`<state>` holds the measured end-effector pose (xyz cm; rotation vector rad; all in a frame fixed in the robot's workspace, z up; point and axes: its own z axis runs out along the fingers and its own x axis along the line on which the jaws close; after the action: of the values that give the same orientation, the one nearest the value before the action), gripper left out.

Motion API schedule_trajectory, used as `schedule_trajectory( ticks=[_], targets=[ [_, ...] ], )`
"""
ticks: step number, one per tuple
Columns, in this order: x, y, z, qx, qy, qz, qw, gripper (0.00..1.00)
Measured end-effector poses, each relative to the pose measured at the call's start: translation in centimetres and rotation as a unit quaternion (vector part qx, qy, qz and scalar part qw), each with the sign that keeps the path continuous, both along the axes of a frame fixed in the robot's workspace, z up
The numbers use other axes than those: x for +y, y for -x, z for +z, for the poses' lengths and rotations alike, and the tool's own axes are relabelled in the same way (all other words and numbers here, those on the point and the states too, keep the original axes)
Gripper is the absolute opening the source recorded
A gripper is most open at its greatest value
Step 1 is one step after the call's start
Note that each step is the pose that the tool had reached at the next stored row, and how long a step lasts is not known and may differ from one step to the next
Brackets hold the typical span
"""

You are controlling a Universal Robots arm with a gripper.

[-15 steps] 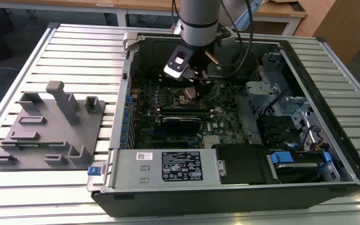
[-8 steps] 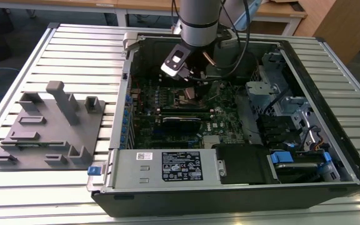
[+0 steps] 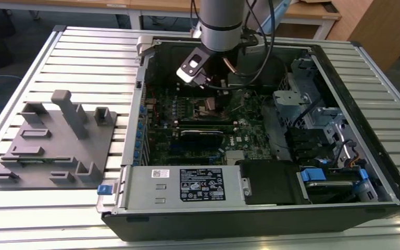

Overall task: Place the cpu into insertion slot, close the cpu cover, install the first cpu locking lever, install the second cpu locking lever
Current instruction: 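Place the cpu into insertion slot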

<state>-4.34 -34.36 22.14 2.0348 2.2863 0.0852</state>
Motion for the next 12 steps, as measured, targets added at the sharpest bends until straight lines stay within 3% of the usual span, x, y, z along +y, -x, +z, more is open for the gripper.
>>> schedule_trajectory(
  ticks=[4,8,12],
  targets=[
    [0.0,0.0,-0.01,0.0,-0.0002,-0.028,0.9996,0.54],
    [0.0,0.0,-0.03,0.0001,-0.0009,-0.054,0.9985,0.54],
    [0.3,0.0,-0.05,0.0,-0.0015,-0.058,0.9983,0.54]
  ],
)
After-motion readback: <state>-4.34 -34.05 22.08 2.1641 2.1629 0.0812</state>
